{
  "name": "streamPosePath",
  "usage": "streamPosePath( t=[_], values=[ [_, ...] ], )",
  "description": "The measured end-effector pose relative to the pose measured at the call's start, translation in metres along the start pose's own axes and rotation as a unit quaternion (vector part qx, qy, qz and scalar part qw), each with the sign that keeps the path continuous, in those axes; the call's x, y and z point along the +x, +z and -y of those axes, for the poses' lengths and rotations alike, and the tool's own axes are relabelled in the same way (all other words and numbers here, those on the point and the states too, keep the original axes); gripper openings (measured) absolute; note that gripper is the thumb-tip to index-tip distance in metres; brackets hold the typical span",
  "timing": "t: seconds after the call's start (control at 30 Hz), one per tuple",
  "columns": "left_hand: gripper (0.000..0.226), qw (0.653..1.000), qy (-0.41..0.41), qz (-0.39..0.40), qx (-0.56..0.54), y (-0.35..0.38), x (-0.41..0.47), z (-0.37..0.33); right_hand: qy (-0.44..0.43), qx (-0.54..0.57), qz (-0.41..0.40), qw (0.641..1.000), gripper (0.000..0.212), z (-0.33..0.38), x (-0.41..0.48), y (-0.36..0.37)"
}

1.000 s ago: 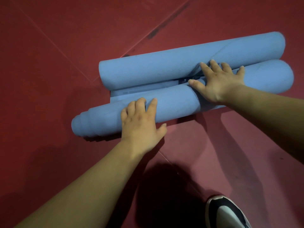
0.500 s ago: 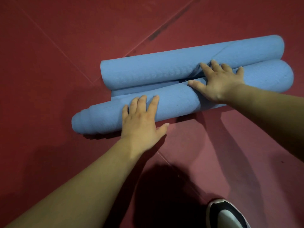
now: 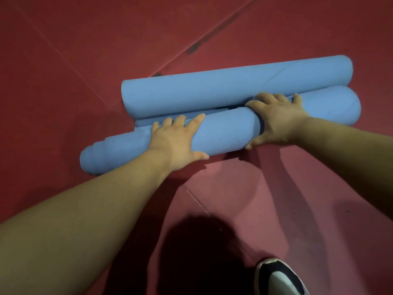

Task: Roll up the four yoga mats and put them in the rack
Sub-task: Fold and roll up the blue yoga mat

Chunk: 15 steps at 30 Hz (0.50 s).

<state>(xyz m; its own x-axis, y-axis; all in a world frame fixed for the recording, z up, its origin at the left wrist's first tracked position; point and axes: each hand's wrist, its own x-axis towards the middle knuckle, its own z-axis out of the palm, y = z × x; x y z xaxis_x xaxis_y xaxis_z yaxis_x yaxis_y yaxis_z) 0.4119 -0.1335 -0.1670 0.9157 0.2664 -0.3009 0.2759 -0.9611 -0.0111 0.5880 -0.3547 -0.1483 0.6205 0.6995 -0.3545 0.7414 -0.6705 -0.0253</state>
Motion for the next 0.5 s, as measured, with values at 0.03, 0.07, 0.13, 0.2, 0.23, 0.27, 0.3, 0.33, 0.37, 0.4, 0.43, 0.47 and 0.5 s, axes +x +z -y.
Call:
streamPosePath(
  t=[0.03,0.07,0.13,0.2,0.23,0.27,0.3,0.33,0.37,0.4,0.43,0.47,0.5],
  values=[
    [0.108,1.000,0.008,-0.004,0.005,0.000,-0.001,0.001,-0.008,-0.004,-0.004,1.000,0.118,0.000,0.000,-0.001],
    [0.107,1.000,0.017,-0.007,0.010,0.000,-0.003,0.002,-0.018,-0.011,-0.006,1.000,0.118,0.000,-0.002,-0.002],
    [0.106,0.999,0.039,-0.009,0.018,0.000,-0.012,0.005,-0.036,-0.021,0.005,0.999,0.117,0.001,-0.009,-0.003],
    [0.107,0.998,0.063,0.000,0.010,0.002,-0.030,0.007,-0.057,-0.025,0.031,0.998,0.116,0.006,-0.023,-0.006],
    [0.109,0.997,0.074,0.012,-0.001,0.004,-0.042,0.008,-0.067,-0.025,0.047,0.996,0.114,0.011,-0.033,-0.006],
    [0.109,0.996,0.085,0.028,-0.012,0.006,-0.056,0.008,-0.075,-0.020,0.065,0.995,0.111,0.015,-0.045,-0.005],
    [0.110,0.994,0.095,0.043,-0.019,0.010,-0.071,0.007,-0.081,-0.010,0.085,0.993,0.108,0.020,-0.058,-0.002],
    [0.110,0.993,0.103,0.056,-0.022,0.014,-0.087,0.006,-0.089,0.000,0.104,0.991,0.105,0.025,-0.072,0.003],
    [0.111,0.992,0.108,0.066,-0.026,0.019,-0.103,0.005,-0.098,0.008,0.117,0.988,0.102,0.030,-0.087,0.008],
    [0.110,0.990,0.110,0.075,-0.035,0.024,-0.118,0.002,-0.105,0.011,0.126,0.986,0.102,0.035,-0.102,0.015],
    [0.109,0.989,0.111,0.084,-0.042,0.028,-0.132,-0.001,-0.109,0.011,0.129,0.986,0.104,0.040,-0.117,0.023],
    [0.108,0.989,0.111,0.088,-0.045,0.033,-0.142,-0.003,-0.108,0.006,0.128,0.986,0.108,0.044,-0.130,0.031],
    [0.107,0.989,0.111,0.086,-0.045,0.038,-0.149,-0.005,-0.102,0.000,0.126,0.987,0.112,0.047,-0.140,0.038]
  ],
)
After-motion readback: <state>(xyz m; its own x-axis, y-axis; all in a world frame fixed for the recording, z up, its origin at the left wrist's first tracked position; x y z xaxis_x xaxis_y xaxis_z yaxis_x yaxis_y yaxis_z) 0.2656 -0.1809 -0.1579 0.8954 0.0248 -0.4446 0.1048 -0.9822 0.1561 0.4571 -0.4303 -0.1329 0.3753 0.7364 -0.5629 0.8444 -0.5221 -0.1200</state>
